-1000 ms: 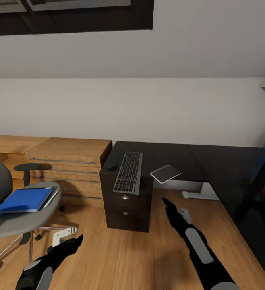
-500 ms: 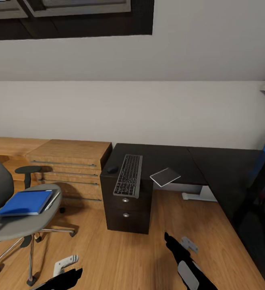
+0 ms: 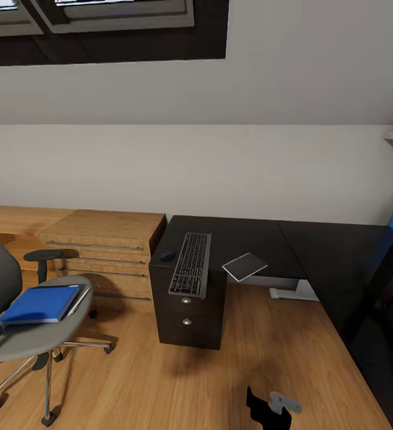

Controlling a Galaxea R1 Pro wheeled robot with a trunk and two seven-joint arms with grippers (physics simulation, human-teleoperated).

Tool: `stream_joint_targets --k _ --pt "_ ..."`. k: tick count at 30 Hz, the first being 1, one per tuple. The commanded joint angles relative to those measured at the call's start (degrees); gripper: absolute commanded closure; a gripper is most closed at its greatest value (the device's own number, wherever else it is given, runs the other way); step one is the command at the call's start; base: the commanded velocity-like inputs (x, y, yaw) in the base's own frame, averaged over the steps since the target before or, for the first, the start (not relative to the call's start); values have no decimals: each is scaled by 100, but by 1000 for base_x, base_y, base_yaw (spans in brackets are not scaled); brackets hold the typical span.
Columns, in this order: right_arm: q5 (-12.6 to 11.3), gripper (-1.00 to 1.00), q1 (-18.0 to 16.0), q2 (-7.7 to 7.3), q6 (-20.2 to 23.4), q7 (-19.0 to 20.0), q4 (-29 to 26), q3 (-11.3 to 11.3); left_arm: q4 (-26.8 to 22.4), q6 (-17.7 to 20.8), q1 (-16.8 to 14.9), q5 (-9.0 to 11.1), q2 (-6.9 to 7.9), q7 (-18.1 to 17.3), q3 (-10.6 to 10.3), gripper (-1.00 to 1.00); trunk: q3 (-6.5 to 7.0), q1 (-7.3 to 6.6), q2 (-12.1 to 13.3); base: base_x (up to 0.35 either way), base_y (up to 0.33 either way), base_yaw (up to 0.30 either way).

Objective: In the bedroom, organize the workspace by keeping the computer under the desk, ensuring the monitor is on the desk, placing the keyboard on the desk next to the monitor, placing the mouse on the desk next to the keyboard, moving the folder from the swivel chair onto the desk next to the mouse, stacking the notebook on top of the folder with the pen on top of the notebook, and positioning the swivel chair next to the desk.

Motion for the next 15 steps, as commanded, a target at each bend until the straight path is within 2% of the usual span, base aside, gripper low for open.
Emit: stream_joint_targets --k 1,2,5,12,15 --pt "74 -100 -4 0 -17 -42 47 54 157 -62 -4 44 10 50 -76 -100 13 -23 39 0 0 0" --pt "250 -100 -2 3 -20 -69 113 61 373 -169 -4 42 18 55 -128 -100 31 -45 79 0 0 0" --pt "529 -100 -3 0 -24 -105 192 67 586 -535 -4 40 25 62 -191 -100 85 -111 199 0 0 0" --pt "871 -100 -2 -21 -33 -123 272 65 715 -1065 -4 40 4 73 -268 -100 211 -265 480 0 0 0" --pt "964 -100 -2 -20 -294 -117 401 66 750 -1177 -4 54 -1 82 -319 -100 265 -331 600 0 0 0"
